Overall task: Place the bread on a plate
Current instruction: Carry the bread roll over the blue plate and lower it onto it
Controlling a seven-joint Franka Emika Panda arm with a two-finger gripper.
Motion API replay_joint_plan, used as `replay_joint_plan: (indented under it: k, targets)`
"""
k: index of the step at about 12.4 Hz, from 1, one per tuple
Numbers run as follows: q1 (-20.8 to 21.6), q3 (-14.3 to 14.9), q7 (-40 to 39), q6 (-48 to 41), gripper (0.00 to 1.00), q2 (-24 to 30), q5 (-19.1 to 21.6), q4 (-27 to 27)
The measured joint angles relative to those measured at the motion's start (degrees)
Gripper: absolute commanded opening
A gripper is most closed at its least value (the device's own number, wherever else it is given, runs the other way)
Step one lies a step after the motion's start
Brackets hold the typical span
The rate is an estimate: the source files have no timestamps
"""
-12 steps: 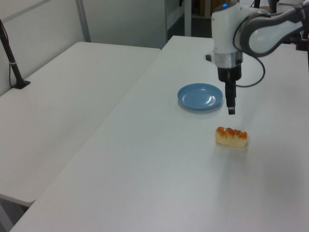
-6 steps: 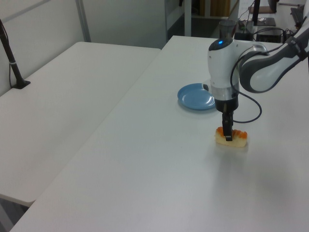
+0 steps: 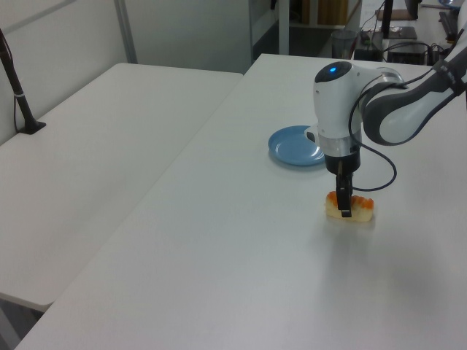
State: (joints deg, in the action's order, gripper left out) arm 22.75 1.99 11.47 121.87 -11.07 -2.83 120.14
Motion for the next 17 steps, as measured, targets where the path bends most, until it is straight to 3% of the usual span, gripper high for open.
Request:
replay_joint_plan:
  k: [1,2,7,10,12,14,16,17]
  targets:
    - [-0.02,0.0,0.0,0.56,0.4,-0.67,-0.42,0.01]
    - [-0.02,0.0,0.0,0.87,0.24,-1.19,-0.78,0.0]
    - [-1.26,0.18,-0.73,1.02,0.25,-1.2,-1.07,-3.09]
    - [-6.63,1.87,-8.8,-1.84,0.31,-0.75,-1.23,-9.74]
    - [-11.54,5.4,-15.72,-3.07,0.32,-1.03,-1.22,-15.86]
    - [-14.45,5.79,-16.52,-3.08,0.32,-4.21,-1.22,-19.76]
    - [-17.37,5.79,-16.68,-3.08,0.33,-10.99,-1.22,-25.27]
    - [-18.06,5.78,-16.69,-2.87,0.41,-13.6,-1.22,-26.77]
